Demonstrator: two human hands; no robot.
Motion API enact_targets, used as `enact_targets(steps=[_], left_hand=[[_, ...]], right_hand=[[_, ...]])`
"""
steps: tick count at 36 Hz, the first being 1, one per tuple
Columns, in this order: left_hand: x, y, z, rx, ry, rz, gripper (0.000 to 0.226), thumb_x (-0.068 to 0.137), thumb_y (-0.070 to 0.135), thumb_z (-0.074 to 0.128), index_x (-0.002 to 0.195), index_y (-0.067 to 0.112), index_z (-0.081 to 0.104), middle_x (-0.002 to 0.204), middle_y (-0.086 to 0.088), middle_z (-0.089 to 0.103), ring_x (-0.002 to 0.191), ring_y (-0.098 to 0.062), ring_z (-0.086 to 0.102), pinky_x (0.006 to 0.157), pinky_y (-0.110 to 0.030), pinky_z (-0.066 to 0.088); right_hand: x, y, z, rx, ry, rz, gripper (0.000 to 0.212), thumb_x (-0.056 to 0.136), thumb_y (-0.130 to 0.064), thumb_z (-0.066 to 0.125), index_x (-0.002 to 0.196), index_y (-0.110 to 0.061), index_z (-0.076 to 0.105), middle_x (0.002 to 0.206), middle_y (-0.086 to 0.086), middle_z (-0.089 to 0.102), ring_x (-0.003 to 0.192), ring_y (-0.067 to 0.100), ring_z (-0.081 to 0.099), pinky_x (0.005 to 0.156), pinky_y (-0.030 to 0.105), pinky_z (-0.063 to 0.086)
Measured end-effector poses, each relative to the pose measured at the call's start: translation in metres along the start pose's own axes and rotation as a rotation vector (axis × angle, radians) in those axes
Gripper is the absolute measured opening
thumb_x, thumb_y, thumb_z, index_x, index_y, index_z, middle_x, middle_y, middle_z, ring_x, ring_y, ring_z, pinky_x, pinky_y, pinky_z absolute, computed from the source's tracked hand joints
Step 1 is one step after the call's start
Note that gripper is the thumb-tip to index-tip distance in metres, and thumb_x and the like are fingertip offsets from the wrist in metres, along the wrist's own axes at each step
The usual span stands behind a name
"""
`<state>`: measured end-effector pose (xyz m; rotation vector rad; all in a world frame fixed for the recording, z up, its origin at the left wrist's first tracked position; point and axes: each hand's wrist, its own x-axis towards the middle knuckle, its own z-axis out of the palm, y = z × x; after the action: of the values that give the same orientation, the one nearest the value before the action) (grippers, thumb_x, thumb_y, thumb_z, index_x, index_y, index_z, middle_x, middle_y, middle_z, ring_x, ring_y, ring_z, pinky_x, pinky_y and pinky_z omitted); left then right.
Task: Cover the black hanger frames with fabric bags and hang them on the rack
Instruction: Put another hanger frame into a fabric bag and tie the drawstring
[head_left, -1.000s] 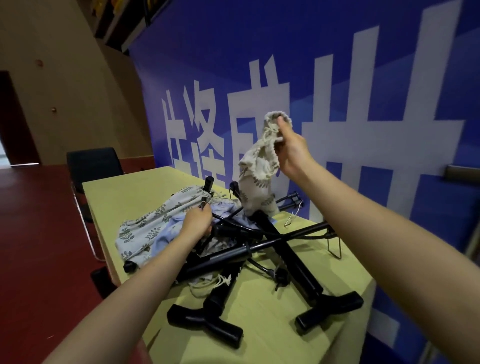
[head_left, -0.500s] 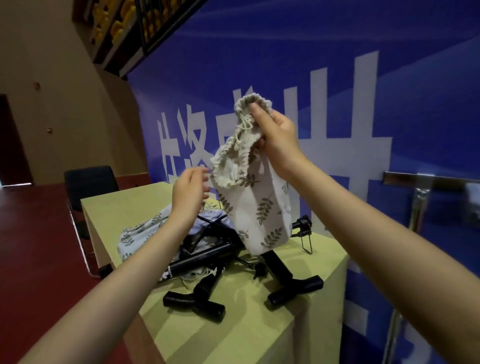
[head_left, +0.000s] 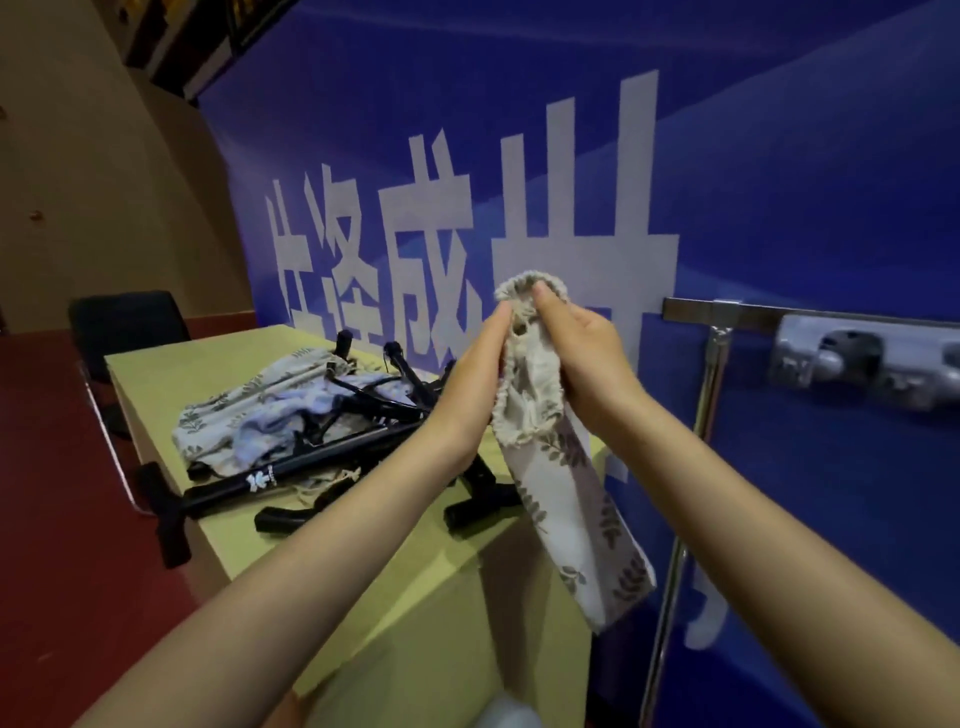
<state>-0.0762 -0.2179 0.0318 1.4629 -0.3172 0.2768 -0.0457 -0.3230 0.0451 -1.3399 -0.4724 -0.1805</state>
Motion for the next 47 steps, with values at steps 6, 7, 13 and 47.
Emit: enact_targets(steps=[6,7,13,47], left_hand=[[-0.007,-0.027,0.009,0.022,0.045,-0.086,0.037,0.095,0.043,0.053,0.119,0.017,0.064,0.110,-0.003,0.073,0.103,-0.018,0.069,0.099,-0.041,0.050],[-0.007,-0.030,0.008,0.026,0.068,-0.080,0.031,0.098,0.037,0.050,0.117,0.017,0.065,0.108,-0.004,0.073,0.101,-0.018,0.069,0.098,-0.040,0.051],[-0.011,-0.064,-0.001,0.119,0.152,-0.067,0.035,0.101,0.037,0.042,0.105,0.017,0.070,0.096,-0.001,0.076,0.089,-0.016,0.072,0.076,-0.026,0.058],[0.005,-0.152,-0.117,0.521,0.243,-0.021,0.048,0.094,0.036,0.051,0.066,-0.003,0.049,0.073,-0.022,0.053,0.068,-0.020,0.050,0.067,-0.035,0.038]], right_hand=[[-0.017,0.026,-0.030,0.063,-0.101,0.118,0.033,0.099,-0.026,0.052,0.115,0.000,0.065,0.106,0.019,0.071,0.100,0.031,0.070,0.091,0.044,0.054],[-0.017,0.030,-0.034,0.084,-0.113,0.135,0.034,0.099,-0.025,0.051,0.116,0.002,0.064,0.107,0.020,0.071,0.102,0.032,0.069,0.091,0.043,0.054],[-0.018,0.057,-0.054,0.111,-0.204,0.264,0.041,0.090,-0.033,0.060,0.116,-0.002,0.066,0.111,0.017,0.071,0.102,0.031,0.068,0.090,0.039,0.054],[0.139,0.166,-0.020,-1.412,-0.452,-0.180,0.045,0.098,-0.051,0.040,0.136,-0.029,0.051,0.138,0.001,0.054,0.136,0.022,0.037,0.114,0.048,0.018]])
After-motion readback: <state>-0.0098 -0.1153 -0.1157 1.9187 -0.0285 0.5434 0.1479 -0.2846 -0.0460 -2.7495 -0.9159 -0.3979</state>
